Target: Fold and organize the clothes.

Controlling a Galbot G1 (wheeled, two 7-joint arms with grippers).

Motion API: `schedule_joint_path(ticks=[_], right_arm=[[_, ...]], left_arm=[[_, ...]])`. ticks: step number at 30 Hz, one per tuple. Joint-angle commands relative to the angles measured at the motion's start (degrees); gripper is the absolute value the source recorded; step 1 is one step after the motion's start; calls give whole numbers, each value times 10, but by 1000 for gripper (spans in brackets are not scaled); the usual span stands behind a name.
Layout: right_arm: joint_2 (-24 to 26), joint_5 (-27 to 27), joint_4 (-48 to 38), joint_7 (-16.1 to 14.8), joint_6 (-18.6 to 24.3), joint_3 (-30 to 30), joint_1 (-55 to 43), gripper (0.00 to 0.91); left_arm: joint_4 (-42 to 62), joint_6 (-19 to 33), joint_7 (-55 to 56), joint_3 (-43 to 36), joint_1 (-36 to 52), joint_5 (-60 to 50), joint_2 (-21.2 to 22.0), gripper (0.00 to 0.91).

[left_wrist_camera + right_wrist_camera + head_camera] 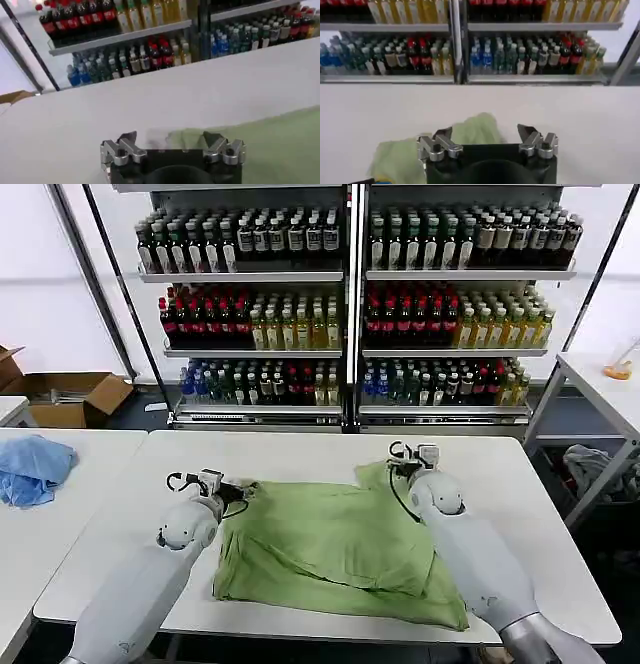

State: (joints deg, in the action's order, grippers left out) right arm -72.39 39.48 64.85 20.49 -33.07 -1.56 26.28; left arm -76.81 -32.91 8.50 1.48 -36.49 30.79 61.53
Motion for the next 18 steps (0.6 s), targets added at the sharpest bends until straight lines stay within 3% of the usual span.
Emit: schedule_joint_path(ticks=[1, 2, 3, 18], right_arm=[[-16, 11, -70, -2, -1, 9, -31, 645], [-16, 15, -70, -3, -1, 10, -30, 131], [-16, 17, -69, -3, -1, 10, -29, 10], [-8, 20, -24, -4, 0, 12, -6, 0]], left_arm=[[-2, -1, -8, -7, -10, 5, 1, 60], [-4, -1, -12, -5, -13, 8, 1, 30], [-7, -1, -12, -3, -16, 10, 1, 20], [-39, 8, -17, 24, -37, 96, -11, 20]])
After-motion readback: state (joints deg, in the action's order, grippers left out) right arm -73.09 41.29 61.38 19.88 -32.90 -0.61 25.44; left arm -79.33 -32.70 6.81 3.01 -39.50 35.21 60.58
